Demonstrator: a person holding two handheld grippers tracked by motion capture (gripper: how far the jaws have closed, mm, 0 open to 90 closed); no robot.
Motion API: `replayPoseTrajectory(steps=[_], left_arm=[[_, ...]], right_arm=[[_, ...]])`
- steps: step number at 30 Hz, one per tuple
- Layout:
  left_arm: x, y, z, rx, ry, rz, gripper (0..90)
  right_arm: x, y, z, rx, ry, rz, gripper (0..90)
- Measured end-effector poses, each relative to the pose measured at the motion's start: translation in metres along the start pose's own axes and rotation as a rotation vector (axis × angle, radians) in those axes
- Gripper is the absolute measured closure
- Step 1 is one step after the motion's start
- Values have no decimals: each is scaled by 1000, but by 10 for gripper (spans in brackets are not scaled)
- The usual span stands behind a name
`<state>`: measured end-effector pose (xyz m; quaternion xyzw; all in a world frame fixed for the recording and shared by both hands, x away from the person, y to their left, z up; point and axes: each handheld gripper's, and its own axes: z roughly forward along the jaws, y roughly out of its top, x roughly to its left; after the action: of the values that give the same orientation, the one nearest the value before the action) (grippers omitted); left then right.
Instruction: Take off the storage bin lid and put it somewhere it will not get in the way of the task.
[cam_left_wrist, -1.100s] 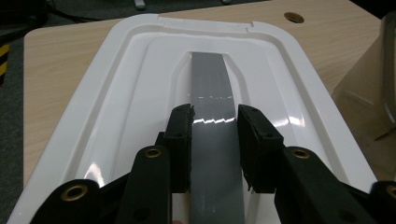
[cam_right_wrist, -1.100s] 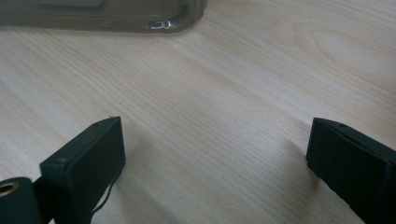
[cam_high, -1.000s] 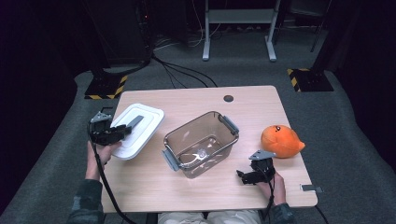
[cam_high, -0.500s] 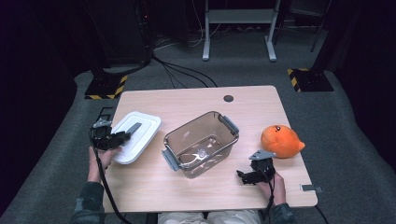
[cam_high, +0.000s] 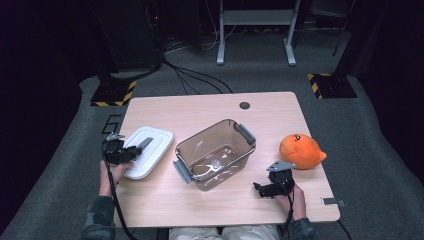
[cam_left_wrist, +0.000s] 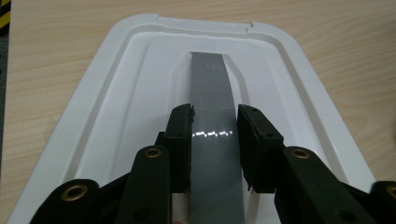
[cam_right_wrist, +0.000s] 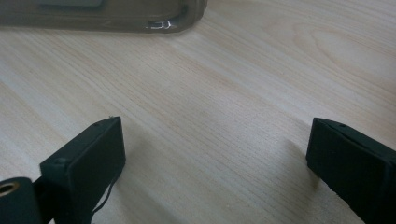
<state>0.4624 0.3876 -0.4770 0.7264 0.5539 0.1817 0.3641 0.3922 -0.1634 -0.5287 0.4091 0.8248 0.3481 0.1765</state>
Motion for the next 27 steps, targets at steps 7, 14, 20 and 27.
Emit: replayPoseTrajectory(steps=[7,14,20,27], left_arm=[[-1,-6,14,37,-13,10,666],[-3,-12,26,74,13,50,666],[-5,-10,30,63,40,62,665],[-7,-5,39,73,70,91,663]], right_arm=[[0,0,0,0,0,0,38],[0,0,0,0,-1,0,38],[0,0,0,0,-1,0,38],[0,0,0,0,-1,0,38]])
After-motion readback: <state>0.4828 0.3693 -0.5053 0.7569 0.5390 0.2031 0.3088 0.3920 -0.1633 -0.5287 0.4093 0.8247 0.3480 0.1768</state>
